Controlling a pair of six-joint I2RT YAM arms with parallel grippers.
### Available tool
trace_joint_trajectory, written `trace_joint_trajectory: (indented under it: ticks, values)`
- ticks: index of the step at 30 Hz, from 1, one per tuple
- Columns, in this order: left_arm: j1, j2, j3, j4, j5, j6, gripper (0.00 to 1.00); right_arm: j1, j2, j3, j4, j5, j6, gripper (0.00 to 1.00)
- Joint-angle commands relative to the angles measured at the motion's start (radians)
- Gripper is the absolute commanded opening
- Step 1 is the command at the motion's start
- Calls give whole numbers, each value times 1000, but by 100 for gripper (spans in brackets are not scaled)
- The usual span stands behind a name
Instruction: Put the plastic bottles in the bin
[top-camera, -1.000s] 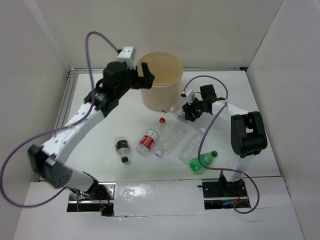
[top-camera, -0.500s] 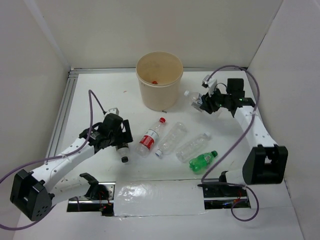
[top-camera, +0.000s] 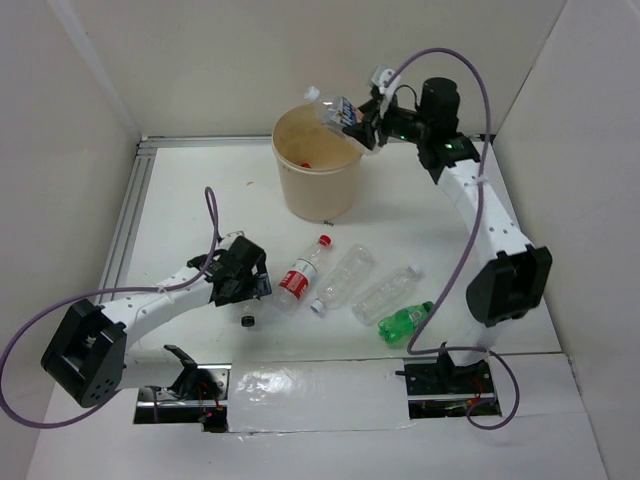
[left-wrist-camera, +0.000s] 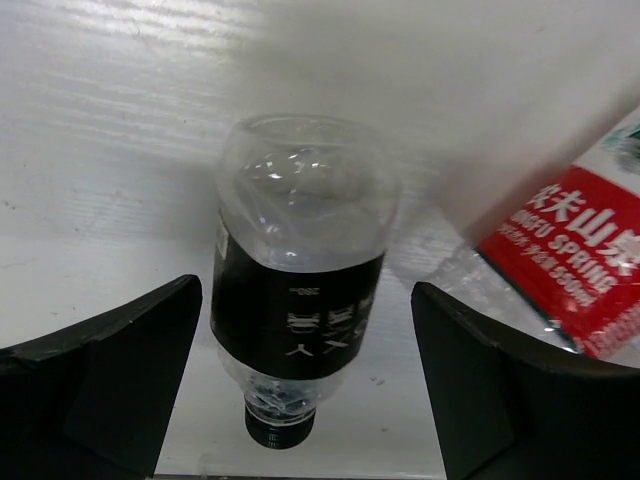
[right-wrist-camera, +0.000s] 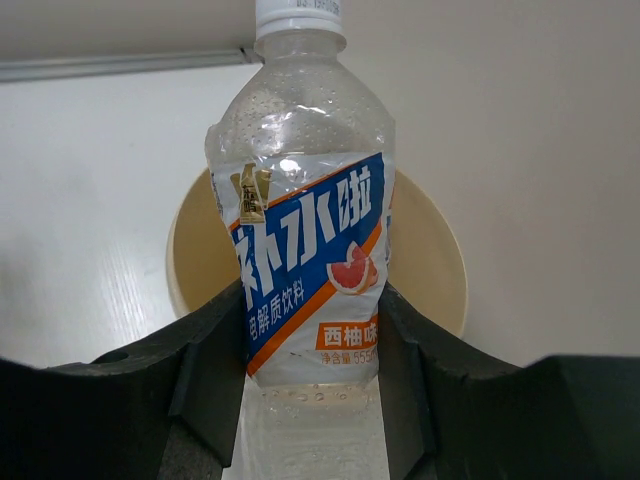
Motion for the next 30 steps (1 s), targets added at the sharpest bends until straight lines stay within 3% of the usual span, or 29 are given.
trace_joint_trajectory:
  ticks: [1, 7, 8, 10, 11, 13, 17, 19, 21, 25, 27, 30]
  values:
    - [-11, 5, -43, 49, -31, -41, 98, 54, 118, 179, 78, -2, 61, 21]
    - [-11, 51, -78, 81, -19, -38, 80, 85, 299, 328, 7, -2, 72, 34]
    - [-11, 60, -78, 90, -19, -38, 76, 94, 299, 328, 7, -2, 72, 42]
    - [-11, 61, -78, 110, 1, -27, 56, 105, 299, 328, 7, -2, 81, 61]
    - [-20, 70, -78, 110, 1, -17, 49, 105, 299, 319, 7, -2, 81, 75]
    - [-20, 70, -78, 110, 1, -6, 31, 105, 279, 304, -33, -2, 81, 87]
    - [-39, -19, -14, 97, 1, 43, 16, 72, 166, 212, -39, -24, 96, 92]
    - [-49, -100, 35, 86, -12, 83, 14, 46, 68, 130, -39, -57, 93, 92]
    - [-49, -158, 129, 98, -12, 123, 13, 12, -39, 59, -91, -93, 8, 85]
    - [-59, -154, 302, 253, -12, 262, 12, -30, -207, -151, -249, -178, -216, 54]
    - [-59, -81, 417, 377, -2, 348, 12, -30, -271, -306, -290, -201, -302, 31]
    - [-59, 86, 592, 481, 9, 433, 13, -21, -365, -489, -422, -267, -564, 19]
